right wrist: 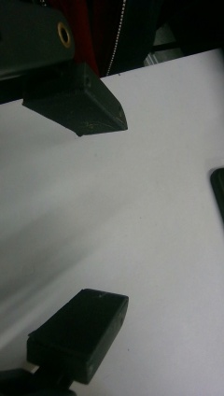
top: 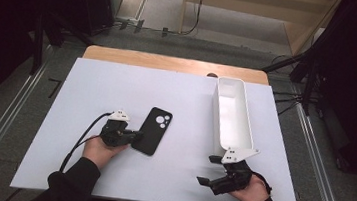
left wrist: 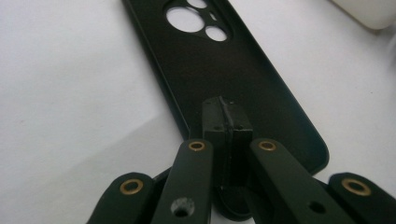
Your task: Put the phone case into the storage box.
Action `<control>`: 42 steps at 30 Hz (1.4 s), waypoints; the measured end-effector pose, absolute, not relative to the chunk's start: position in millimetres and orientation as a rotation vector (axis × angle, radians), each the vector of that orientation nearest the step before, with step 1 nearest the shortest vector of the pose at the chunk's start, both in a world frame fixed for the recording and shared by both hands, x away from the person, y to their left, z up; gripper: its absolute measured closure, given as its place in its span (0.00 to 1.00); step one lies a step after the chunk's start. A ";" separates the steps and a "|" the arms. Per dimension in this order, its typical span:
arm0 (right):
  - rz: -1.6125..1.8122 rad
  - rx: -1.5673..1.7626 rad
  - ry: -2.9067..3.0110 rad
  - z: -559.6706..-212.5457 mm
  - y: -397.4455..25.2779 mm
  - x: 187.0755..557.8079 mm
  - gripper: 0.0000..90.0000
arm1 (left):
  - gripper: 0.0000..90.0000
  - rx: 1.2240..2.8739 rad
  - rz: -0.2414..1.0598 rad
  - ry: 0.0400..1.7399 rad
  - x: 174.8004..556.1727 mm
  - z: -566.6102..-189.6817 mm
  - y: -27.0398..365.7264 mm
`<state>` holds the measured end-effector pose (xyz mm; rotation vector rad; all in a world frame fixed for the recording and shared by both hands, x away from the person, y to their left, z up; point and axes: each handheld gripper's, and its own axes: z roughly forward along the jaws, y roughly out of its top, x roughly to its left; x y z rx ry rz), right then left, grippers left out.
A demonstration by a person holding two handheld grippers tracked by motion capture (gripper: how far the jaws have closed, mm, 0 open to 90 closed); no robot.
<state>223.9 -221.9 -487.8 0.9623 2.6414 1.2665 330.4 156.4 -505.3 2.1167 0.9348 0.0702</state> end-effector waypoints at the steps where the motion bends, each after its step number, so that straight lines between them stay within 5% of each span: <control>1: 1.268 0.962 2.642 -488.1 -222.1 224.1 0.15 | 0.99 2.122 0.082 0.939 330.9 -504.9 157.7; 25: 1.277 1.007 2.619 -489.4 -227.4 222.2 0.15 | 0.99 2.034 0.121 1.058 356.5 -506.0 189.7; 31: 1.272 1.011 2.617 -489.5 -227.9 220.7 0.15 | 0.87 1.996 0.063 1.042 355.9 -500.3 195.1; 36: 1.278 1.009 2.618 -489.6 -227.8 220.9 0.15 | 0.67 1.945 0.026 0.976 352.0 -492.5 199.2; 42: 1.282 1.001 2.619 -489.1 -227.4 220.8 0.15 | 0.59 1.933 0.003 0.884 343.3 -486.3 198.6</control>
